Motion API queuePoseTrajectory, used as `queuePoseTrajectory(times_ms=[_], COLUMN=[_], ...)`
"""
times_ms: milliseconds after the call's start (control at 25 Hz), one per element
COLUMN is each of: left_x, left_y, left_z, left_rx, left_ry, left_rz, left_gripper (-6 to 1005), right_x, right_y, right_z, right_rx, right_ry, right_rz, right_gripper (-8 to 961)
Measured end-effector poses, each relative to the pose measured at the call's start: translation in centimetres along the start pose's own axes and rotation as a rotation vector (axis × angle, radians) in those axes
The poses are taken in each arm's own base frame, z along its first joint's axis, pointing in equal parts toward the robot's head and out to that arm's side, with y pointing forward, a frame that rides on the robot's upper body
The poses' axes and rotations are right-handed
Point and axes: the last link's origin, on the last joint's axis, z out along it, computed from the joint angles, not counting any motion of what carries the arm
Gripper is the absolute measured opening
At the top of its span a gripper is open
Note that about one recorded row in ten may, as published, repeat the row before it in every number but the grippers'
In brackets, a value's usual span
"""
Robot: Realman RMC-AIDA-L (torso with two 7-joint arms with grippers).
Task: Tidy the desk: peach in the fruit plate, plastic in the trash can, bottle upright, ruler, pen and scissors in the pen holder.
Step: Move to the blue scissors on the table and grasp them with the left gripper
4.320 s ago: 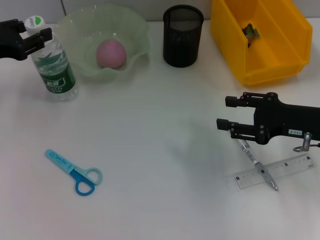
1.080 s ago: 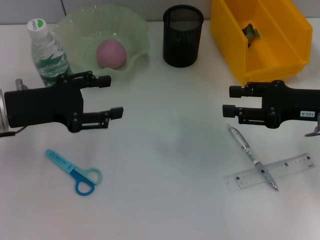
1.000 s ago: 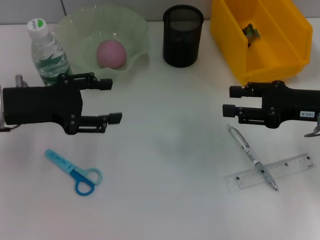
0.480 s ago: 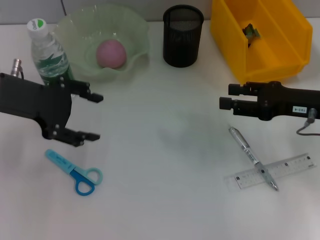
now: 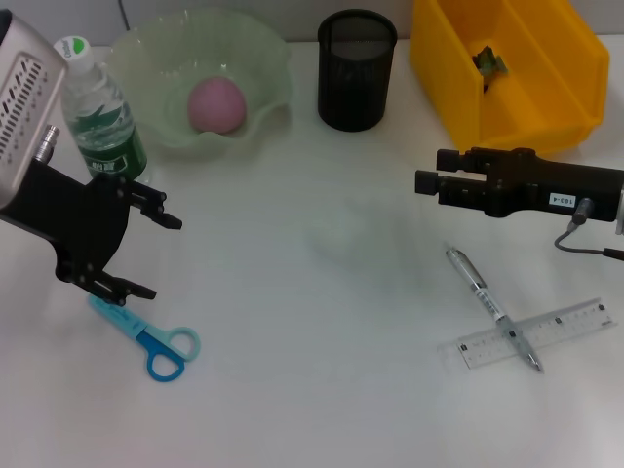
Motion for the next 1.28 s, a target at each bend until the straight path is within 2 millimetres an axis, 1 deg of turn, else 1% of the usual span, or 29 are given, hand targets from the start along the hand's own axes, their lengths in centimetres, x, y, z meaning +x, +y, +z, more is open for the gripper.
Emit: queuePoseTrajectory(times_ms=[120,200,560,600,1120,1280], left_x=[0.2,0.5,0.8,1.1,1.7,1.8], left_y=[0.0,0.0,0.1,0.3,0.2,0.2], left_z=[0.3,0.8,1.2,1.6,3.2,3.5], left_rx=[-0.025,-0.062,-0.115,-0.148,-0.214,-0.226], left_ry=[-0.035,-0.074,-0.124,-0.140,-0.213,-0.232], left_rz=[0.029,0.066,0.134,0.167,0.242,0.249], left_gripper=[769,769,767,767,765,764], right_x=[-0.1,0.0,0.3,0.4,0.5,0.5], right_y=[-0.1,-0.3,-0.7,-0.8,-1.1,-1.2], right_z=[-0.2,-0.4,-0.6,-0.6,-0.8,-0.9], right_rx=[0.010,0.022,0.057,0.063,0.084,0.088], right_ry=[-0.019,-0.035,-0.046,-0.045,-0.047,-0.050], right_rz=[0.009,0.020,0.041,0.042,0.047,0.047], right_gripper=[637,637,637,637,637,637])
